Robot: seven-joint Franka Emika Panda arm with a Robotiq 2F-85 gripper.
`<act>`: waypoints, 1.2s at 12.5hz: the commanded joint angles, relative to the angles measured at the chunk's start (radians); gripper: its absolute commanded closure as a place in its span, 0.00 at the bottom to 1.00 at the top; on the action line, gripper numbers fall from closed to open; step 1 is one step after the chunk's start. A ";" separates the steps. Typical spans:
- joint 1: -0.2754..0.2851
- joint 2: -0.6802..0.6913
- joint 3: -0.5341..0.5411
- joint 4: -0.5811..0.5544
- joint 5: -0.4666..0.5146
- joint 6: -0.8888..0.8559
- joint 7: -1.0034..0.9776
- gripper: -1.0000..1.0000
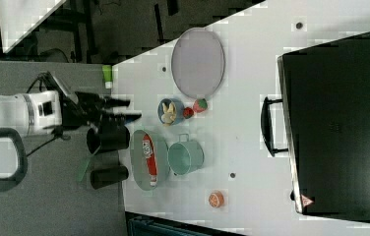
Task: Pick ketchup from strainer and place it on the table
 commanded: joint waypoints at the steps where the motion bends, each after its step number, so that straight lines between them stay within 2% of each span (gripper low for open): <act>1: -0.089 -0.271 0.075 -0.117 0.037 -0.180 0.055 0.21; 3: -0.081 -0.265 0.107 -0.117 0.037 -0.180 0.055 0.00; 9: -0.058 -0.224 0.293 -0.117 0.037 -0.167 0.060 0.00; 15: -0.049 -0.140 0.532 -0.140 0.037 -0.016 0.076 0.00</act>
